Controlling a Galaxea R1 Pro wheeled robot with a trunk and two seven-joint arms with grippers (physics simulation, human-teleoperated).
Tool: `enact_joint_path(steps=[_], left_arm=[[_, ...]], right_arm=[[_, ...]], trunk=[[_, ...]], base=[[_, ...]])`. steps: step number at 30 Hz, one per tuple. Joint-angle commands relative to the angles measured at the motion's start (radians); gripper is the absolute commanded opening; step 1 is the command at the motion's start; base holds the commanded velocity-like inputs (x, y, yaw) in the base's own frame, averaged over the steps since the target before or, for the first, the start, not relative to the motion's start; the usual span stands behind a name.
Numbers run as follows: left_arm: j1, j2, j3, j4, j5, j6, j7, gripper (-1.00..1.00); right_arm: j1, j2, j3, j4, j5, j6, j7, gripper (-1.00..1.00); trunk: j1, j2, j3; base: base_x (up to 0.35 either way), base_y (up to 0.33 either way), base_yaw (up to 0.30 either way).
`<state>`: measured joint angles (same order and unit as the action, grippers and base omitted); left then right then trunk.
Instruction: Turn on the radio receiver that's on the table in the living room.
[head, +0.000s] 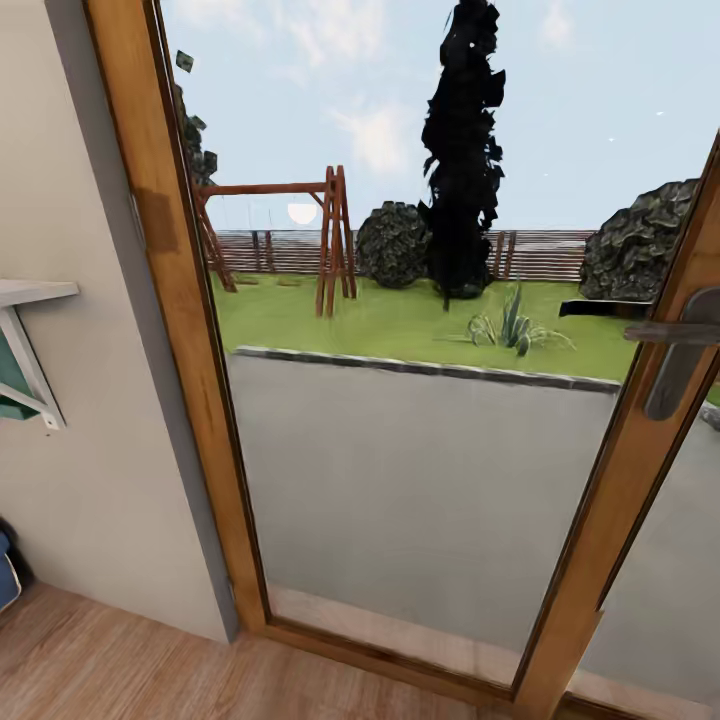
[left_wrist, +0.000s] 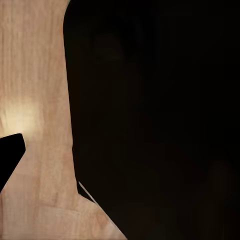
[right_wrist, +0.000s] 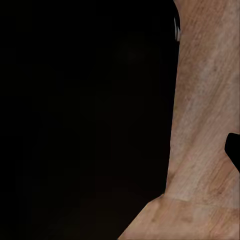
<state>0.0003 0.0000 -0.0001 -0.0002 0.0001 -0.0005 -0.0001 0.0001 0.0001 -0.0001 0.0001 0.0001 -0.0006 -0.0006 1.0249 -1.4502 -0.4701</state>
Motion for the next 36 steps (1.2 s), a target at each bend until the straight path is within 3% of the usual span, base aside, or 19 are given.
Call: enact_joint_path(steps=[1,12,21,26,27,31,36], left_arm=[[0.006,-0.006,-0.001,-0.001,0.001,-0.005,-0.001,1.0],[0.027,-0.067,-0.001,-0.001,0.001,-0.006,-0.001,1.0],[0.027,-0.084,-0.002,-0.002,0.004,-0.007,-0.003,1.0],[0.027,-0.106,-0.005,-0.027,0.005,-0.035,0.001,1.0],[0.027,-0.106,-0.006,-0.097,0.004,-0.059,0.003,1.0],[0.027,-0.103,-0.006,-0.206,0.001,-0.057,0.005,1.0],[0.027,-0.094,-0.006,-0.339,-0.006,-0.054,0.008,1.0]], right_arm=[[-0.006,0.006,0.0,-0.006,0.001,-0.005,-0.005,1.0],[-0.069,0.064,-0.003,-0.014,0.001,-0.007,-0.006,1.0],[-0.078,0.064,-0.001,-0.016,0.001,-0.011,-0.006,1.0],[-0.081,0.045,-0.001,-0.044,0.001,-0.012,-0.004,1.0],[-0.082,0.033,-0.001,-0.198,0.001,-0.011,-0.002,1.0],[-0.084,0.014,0.0,-0.254,0.008,-0.005,0.002,1.0],[-0.084,0.01,0.001,-0.292,0.025,-0.008,0.002,1.0]], trunk=[[0.0,0.0,0.0],[0.0,0.0,0.0],[0.0,0.0,0.0],[0.0,0.0,0.0],[0.0,0.0,0.0],[0.0,0.0,0.0],[0.0,0.0,0.0]], base=[[0.0,0.0,0.0],[0.0,0.0,0.0],[0.0,0.0,0.0],[0.0,0.0,0.0],[0.0,0.0,0.0],[0.0,0.0,0.0],[0.0,0.0,0.041]])
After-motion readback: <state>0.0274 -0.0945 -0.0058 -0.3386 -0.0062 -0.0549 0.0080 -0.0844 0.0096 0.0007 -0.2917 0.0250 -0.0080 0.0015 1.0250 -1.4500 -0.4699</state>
